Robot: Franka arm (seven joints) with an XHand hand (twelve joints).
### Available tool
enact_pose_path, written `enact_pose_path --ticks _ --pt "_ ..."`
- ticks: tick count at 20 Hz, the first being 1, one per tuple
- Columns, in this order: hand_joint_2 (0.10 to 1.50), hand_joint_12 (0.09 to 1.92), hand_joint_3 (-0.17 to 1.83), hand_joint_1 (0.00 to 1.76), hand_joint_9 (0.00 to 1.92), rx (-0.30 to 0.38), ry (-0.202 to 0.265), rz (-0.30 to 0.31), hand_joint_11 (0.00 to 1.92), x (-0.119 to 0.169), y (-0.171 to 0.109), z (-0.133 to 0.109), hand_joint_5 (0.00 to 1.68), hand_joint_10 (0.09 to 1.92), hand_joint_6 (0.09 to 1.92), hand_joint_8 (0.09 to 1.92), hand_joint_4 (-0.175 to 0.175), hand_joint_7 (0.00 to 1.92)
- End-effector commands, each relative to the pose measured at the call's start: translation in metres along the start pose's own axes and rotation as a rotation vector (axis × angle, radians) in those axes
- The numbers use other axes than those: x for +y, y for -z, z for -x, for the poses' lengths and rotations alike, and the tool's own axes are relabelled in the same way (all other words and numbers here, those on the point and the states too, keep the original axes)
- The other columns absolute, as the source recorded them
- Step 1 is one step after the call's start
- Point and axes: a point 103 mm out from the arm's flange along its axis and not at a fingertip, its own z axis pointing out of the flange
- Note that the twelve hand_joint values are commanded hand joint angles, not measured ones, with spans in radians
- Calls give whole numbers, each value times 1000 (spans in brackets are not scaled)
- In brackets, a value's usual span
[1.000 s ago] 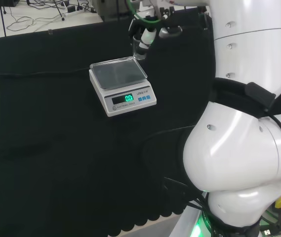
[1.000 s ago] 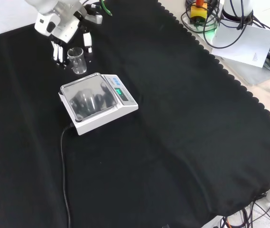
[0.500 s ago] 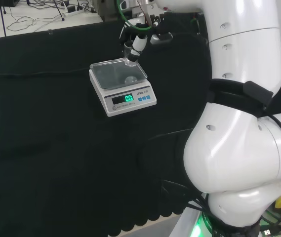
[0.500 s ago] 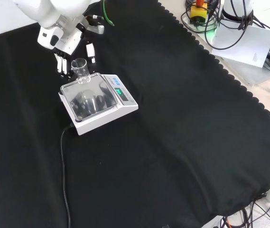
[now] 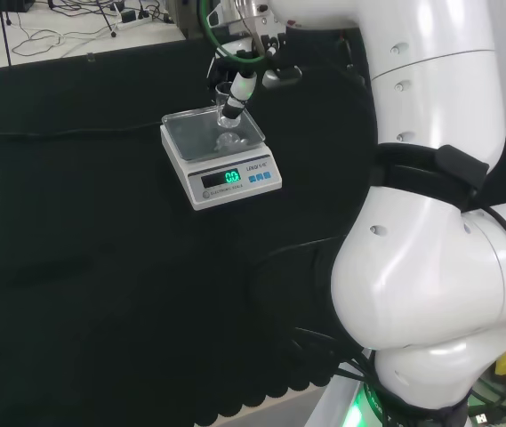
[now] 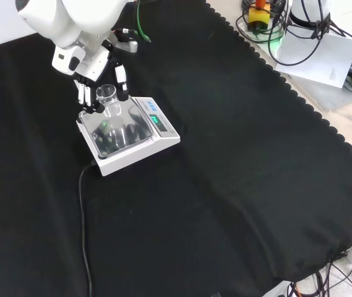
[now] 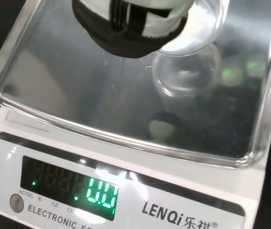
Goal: Put the beaker on the electronic balance.
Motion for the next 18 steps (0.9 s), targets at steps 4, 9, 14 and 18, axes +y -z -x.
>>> enact_pose_path --ticks 4,9,14,18 --pt "1169 837 -1 1359 990 10 13 1 1060 6 -7 -5 815 1172 1230 1271 -175 709" --pt "1168 837 -1 1360 991 7 11 -2 1060 7 -10 -7 816 1171 1229 1269 -175 710" --pt "1168 837 -1 1360 991 2 13 -1 1059 7 -12 -8 817 1170 1228 1268 -175 712" --pt "1168 839 0 1359 991 -6 15 1 1062 7 -17 -10 816 1168 1228 1271 -175 711"
